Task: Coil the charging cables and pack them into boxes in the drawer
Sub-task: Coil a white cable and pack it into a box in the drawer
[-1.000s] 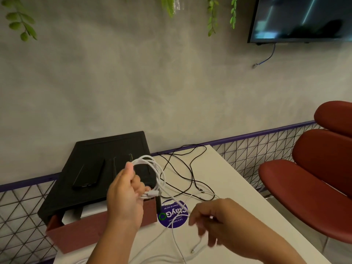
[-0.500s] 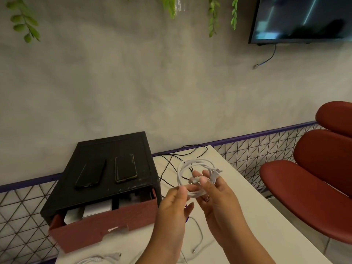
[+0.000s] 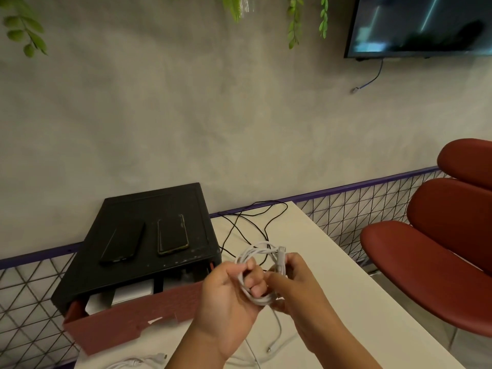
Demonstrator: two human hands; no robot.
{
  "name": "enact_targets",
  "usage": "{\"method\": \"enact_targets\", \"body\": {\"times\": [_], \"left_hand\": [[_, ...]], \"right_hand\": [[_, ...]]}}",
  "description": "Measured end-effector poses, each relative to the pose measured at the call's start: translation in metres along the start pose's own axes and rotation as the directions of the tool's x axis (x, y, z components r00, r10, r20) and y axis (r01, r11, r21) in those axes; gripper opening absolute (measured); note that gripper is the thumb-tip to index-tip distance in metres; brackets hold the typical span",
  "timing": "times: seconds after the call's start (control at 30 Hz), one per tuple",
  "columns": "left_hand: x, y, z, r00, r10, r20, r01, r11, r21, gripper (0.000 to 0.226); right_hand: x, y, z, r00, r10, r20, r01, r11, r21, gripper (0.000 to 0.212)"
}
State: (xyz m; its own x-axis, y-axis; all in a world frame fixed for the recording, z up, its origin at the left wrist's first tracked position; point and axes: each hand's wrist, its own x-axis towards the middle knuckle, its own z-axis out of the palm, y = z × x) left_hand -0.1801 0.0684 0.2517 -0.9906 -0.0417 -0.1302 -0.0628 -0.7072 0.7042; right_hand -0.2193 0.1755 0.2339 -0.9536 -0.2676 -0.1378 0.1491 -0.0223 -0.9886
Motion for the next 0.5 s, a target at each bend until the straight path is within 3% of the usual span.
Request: {"method": "enact_targets", "body": {"times": [0.1,0.23,0.37,0.5], "left_hand": [[0.004,-0.005,-0.004,0.993,0.073,-0.089,-0.072,0.997,0.02,0.027],[0.007,-0.012,-0.008,0.95,0.265,-0.168,-0.212,0.937,0.279,0.031],[0.008,-0.016,-0.008,0.875,0.462,-0.145,-0.331,0.789,0.518,0.035],[0.017,-0.004,-0.012,0.821,0.519,-0.237,-0.392,0.816,0.425,0.034]], "right_hand": [[-0.005,-0.001,-0.001,0.999,-0.004,0.039,0.011,0.986,-0.169,0.017],[-0.01,-0.004,0.001,1.0,-0.009,0.018,0.015,0.945,-0.328,0.019],[-0.014,-0.006,0.001,0.996,0.033,0.078,-0.008,0.953,-0.302,0.018],[-0.021,-0.009,-0.002,0.97,0.029,0.24,0.031,0.97,-0.242,0.042]]}}
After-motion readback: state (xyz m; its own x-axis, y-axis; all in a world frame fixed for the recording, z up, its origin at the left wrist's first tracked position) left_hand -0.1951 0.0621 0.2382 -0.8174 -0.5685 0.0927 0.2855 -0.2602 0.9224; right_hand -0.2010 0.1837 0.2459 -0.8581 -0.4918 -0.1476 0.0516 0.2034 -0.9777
